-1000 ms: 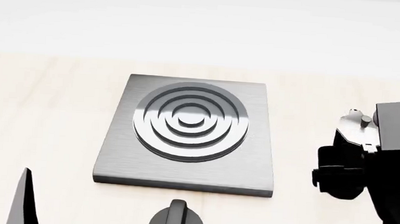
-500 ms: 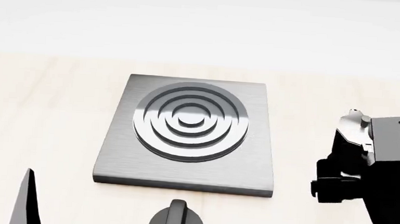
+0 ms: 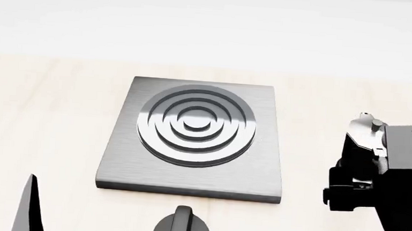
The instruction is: Put both moka pots on the stove.
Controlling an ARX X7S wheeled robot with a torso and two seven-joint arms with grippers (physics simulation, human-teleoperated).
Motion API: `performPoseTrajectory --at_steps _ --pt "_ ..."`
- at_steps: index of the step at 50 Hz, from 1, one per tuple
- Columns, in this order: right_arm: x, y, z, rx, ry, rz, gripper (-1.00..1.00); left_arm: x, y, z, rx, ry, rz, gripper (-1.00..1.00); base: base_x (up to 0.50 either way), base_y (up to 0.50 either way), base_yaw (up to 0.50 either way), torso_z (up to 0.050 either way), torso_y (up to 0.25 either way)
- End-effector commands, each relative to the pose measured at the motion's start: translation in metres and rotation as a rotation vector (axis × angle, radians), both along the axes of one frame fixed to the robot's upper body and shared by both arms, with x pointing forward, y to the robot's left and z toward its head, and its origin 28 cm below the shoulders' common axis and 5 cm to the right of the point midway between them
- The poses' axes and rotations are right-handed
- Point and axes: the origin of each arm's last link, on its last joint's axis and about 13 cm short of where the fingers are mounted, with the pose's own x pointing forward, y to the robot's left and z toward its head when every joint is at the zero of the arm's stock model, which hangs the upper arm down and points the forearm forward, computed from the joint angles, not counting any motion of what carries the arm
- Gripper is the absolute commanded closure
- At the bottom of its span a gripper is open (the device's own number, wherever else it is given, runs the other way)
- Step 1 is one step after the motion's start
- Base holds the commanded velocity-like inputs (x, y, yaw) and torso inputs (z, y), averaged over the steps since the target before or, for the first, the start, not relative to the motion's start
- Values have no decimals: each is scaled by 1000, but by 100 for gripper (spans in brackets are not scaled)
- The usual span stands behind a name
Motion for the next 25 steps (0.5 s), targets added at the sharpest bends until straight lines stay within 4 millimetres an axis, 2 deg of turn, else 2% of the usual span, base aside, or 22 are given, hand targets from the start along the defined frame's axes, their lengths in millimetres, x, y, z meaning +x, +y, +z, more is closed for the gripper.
performPoseTrajectory --at_steps 1,10,11,25 --pt "3 -1 -5 3 3 0 -100 0 0 0 0 0 0 -100 0 0 0 0 0" --pt "4 -1 -7 3 3 -6 -100 0 0 0 1 1 1 -100 0 0 0 0 0" --pt "4 -1 -7 9 0 -11 100 0 0 -1 2 2 0 -100 0 0 0 0 0" --pt "2 -2 -10 9 1 -13 100 1 1 -2 3 5 5 -100 1 0 0 0 0"
